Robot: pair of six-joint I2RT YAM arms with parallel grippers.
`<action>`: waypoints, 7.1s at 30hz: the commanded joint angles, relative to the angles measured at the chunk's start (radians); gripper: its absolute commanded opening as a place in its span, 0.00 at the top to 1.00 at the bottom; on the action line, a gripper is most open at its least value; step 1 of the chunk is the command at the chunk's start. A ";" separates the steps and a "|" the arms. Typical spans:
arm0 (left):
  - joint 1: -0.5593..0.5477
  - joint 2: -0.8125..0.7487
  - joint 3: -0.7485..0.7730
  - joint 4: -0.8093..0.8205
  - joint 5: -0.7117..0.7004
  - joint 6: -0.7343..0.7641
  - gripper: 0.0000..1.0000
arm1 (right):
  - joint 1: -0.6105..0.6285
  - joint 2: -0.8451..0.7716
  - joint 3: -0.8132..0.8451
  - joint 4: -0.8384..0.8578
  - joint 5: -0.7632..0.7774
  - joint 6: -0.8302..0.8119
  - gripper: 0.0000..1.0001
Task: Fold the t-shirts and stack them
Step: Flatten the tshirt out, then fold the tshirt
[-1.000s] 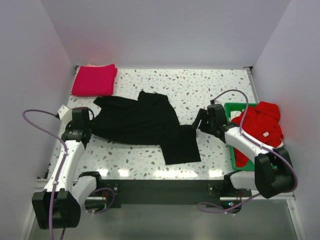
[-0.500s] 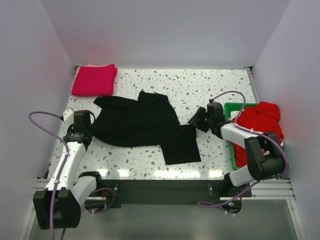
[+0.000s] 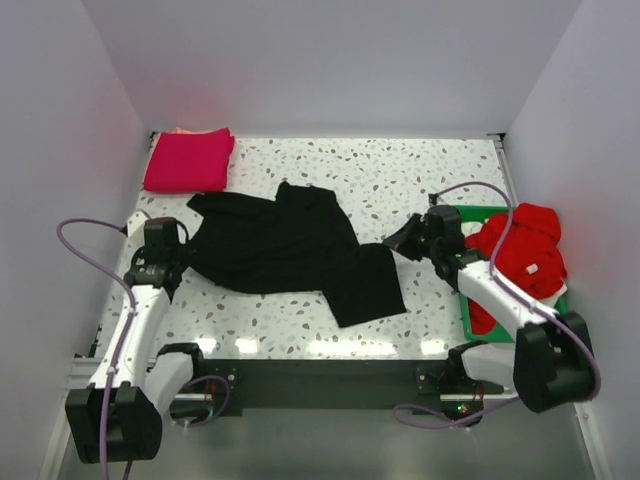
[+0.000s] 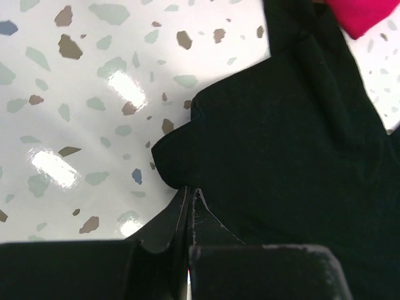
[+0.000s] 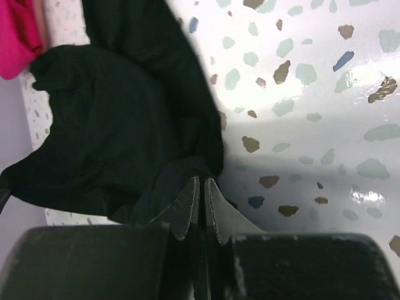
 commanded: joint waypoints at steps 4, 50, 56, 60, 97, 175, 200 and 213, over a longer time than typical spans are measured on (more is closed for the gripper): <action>0.006 -0.069 0.209 0.005 0.061 0.067 1.00 | -0.006 -0.277 0.191 -0.280 0.083 -0.063 1.00; 0.009 1.012 1.749 0.279 0.308 -0.005 1.00 | -0.027 0.602 1.899 -0.339 0.317 -0.330 1.00; 0.064 1.034 1.753 0.522 0.349 -0.071 1.00 | -0.032 0.565 1.869 -0.120 0.341 -0.344 1.00; 0.093 1.024 1.712 0.511 0.374 -0.056 1.00 | -0.032 0.447 1.627 -0.058 0.361 -0.361 1.00; 0.098 0.245 -0.161 0.382 0.202 -0.125 1.00 | -0.036 -0.201 0.009 -0.507 0.351 -0.184 0.74; 0.102 0.053 -0.234 0.278 0.191 -0.155 1.00 | 0.682 -0.558 -0.115 -0.792 0.622 0.331 1.00; 0.099 -0.215 -0.099 -0.095 0.116 -0.172 1.00 | 0.682 -0.786 0.383 -1.079 0.524 0.123 1.00; 0.082 -0.133 -0.094 0.035 0.205 -0.137 1.00 | 0.682 -0.609 0.348 -1.038 0.634 0.031 1.00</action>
